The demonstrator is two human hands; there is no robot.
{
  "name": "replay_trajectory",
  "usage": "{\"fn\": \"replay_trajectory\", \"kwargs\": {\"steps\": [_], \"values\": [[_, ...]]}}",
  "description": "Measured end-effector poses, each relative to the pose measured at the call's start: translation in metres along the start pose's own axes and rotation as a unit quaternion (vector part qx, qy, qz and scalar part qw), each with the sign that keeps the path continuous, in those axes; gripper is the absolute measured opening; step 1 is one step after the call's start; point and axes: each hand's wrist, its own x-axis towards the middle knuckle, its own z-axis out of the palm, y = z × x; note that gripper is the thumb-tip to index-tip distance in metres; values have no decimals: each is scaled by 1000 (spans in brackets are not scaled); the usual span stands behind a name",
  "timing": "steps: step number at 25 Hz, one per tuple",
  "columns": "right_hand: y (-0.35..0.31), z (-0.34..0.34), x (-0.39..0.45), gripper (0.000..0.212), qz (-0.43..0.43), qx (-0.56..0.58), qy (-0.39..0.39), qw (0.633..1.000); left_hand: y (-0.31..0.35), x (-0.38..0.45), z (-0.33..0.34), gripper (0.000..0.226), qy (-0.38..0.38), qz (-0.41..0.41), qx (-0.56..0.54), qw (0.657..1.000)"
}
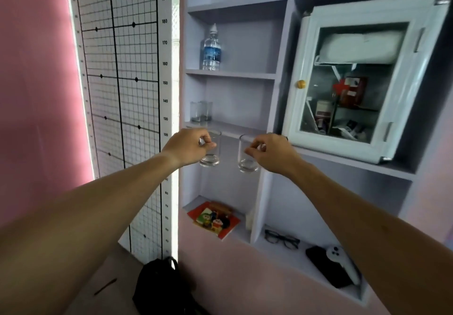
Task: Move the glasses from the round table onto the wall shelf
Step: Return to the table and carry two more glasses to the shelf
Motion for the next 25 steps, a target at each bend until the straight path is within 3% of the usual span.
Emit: {"fn": "replay_trajectory", "kwargs": {"steps": [9, 25], "values": [[-9, 51, 175, 15, -6, -13, 48, 999, -104, 149, -7, 16, 33, 4, 2, 999], [46, 130, 310, 14, -17, 60, 50, 997, -161, 249, 39, 14, 22, -16, 14, 1000]]}}
